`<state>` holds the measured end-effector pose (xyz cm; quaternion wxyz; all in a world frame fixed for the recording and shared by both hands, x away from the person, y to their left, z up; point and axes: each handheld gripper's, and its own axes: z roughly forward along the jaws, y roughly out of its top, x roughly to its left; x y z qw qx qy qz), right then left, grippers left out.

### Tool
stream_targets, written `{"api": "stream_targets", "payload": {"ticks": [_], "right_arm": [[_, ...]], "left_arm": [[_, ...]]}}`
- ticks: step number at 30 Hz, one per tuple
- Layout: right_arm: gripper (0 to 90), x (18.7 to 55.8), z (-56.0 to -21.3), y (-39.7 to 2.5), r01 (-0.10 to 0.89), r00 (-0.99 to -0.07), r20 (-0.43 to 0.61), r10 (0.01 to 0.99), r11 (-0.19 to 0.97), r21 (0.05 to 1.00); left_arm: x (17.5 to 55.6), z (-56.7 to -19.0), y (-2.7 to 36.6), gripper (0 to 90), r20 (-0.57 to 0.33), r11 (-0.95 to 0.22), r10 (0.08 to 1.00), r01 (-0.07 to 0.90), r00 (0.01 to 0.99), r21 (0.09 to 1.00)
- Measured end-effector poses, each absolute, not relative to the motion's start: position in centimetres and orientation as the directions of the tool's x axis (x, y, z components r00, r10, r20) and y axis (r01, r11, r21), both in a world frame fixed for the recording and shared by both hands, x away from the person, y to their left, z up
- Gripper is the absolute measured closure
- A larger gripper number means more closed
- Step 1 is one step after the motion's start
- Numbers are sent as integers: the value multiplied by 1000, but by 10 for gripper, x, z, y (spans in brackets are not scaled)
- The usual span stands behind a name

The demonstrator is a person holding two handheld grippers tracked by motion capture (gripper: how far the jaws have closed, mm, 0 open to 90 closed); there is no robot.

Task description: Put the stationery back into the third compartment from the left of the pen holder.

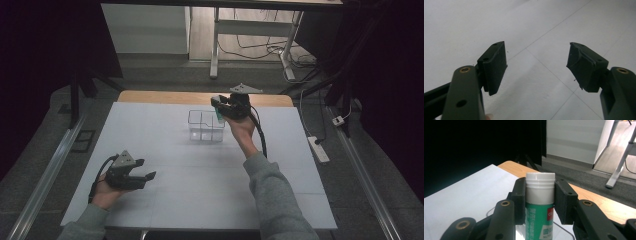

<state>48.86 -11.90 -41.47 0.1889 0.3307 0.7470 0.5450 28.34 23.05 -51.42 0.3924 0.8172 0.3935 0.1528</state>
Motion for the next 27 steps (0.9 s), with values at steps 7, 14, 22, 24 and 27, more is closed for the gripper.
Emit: {"api": "stream_targets", "payload": {"ticks": [7, 14, 22, 24, 27], "right_arm": [[637, 497, -422, -118, 304, -704, 95, 704, 178, 936], [564, 497, -427, -115, 313, -705, 92, 704, 192, 930], [468, 489, -425, -120, 303, -717, 61, 694, 232, 924], [459, 486, -425, -123, 298, -719, 51, 693, 241, 924], [452, 479, -425, -131, 302, -729, 57, 682, 246, 921]], "left_arm": [[284, -516, 231, 312, -58, -384, 765, 527, 642, 758], [284, -516, 232, 312, -59, -383, 766, 529, 640, 757], [284, -516, 232, 312, -60, -382, 767, 530, 639, 757], [283, -516, 232, 312, -60, -382, 767, 530, 638, 758], [283, -516, 233, 312, -59, -381, 769, 530, 637, 757]]}}
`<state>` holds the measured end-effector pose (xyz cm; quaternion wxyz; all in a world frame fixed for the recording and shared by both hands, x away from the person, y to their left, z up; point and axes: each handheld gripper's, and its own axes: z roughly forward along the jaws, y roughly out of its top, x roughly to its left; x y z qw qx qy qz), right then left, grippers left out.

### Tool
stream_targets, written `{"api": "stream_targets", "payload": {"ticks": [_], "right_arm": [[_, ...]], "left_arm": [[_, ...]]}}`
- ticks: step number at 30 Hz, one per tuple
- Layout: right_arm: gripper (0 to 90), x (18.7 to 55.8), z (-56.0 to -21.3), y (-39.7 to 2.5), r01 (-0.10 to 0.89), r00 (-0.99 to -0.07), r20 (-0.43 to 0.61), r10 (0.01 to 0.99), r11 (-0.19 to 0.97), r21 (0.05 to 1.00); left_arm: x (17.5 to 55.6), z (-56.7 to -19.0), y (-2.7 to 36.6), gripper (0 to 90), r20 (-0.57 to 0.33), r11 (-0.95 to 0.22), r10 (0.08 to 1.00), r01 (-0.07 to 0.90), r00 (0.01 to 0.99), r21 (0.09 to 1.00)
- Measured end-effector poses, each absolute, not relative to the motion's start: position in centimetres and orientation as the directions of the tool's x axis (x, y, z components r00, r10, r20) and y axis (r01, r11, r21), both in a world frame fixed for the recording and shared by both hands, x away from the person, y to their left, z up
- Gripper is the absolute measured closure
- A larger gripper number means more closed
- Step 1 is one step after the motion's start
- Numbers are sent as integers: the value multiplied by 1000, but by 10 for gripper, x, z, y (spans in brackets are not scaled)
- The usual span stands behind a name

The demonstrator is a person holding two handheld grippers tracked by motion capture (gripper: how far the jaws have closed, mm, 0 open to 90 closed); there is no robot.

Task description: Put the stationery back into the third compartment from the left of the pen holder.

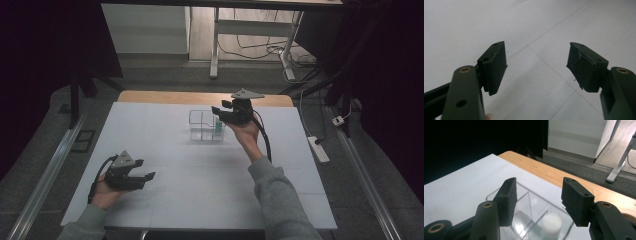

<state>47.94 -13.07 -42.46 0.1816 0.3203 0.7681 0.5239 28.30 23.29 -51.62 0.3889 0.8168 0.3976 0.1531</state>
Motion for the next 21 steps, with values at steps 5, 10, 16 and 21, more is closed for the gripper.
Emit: {"api": "stream_targets", "payload": {"ticks": [5, 10, 16, 21], "right_arm": [[445, 463, -426, -150, 297, -760, 51, 648, 277, 914], [436, 441, -430, -178, 296, -760, 46, 648, 282, 913], [427, 414, -438, -216, 307, -756, 56, 652, 278, 910], [408, 387, -447, -244, 315, -745, 61, 664, 270, 910]], "left_arm": [[282, -516, 236, 312, -62, -373, 773, 532, 631, 760], [281, -515, 235, 312, -62, -371, 773, 530, 631, 763], [280, -515, 234, 312, -63, -370, 772, 529, 632, 763], [281, -515, 234, 312, -65, -369, 773, 531, 632, 763]]}}
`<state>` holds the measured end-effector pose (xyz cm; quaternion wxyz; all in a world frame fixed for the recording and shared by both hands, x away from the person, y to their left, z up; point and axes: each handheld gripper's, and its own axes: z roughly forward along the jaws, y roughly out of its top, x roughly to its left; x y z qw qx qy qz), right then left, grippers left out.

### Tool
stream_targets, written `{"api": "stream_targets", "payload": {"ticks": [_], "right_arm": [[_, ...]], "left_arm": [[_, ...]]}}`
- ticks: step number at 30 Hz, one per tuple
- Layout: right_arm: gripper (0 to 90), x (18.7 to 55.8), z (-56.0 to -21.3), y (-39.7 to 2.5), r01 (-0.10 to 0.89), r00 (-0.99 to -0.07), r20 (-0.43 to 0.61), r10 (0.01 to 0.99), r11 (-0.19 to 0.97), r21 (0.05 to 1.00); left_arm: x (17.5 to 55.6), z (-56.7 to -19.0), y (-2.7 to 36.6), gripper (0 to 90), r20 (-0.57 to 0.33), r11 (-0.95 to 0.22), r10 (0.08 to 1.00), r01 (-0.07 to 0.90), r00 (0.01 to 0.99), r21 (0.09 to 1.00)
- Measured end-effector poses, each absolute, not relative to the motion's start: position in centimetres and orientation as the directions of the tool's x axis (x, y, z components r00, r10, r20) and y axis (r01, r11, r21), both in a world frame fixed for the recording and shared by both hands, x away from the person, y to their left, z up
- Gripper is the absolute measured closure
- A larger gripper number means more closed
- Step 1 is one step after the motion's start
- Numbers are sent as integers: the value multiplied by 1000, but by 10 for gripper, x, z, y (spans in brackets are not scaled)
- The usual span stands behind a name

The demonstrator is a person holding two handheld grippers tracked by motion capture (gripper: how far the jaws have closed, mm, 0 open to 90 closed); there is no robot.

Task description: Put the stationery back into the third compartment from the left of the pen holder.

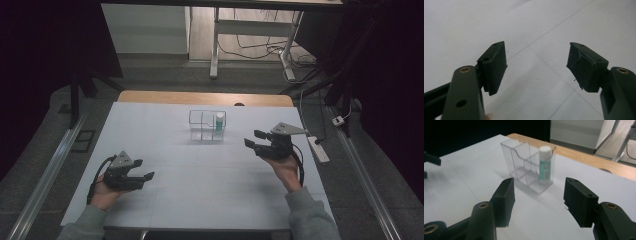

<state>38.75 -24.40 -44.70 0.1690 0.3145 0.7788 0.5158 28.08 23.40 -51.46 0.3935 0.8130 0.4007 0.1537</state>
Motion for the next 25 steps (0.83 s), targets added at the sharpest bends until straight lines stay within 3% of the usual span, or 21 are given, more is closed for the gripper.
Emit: {"api": "stream_targets", "payload": {"ticks": [12, 25], "right_arm": [[361, 340, -478, -297, 356, -713, 47, 700, 304, 884], [345, 332, -490, -322, 376, -681, 45, 731, 296, 878]], "left_arm": [[281, -515, 233, 310, -69, -367, 772, 532, 632, 763], [281, -514, 233, 306, -78, -358, 772, 533, 631, 766]]}}
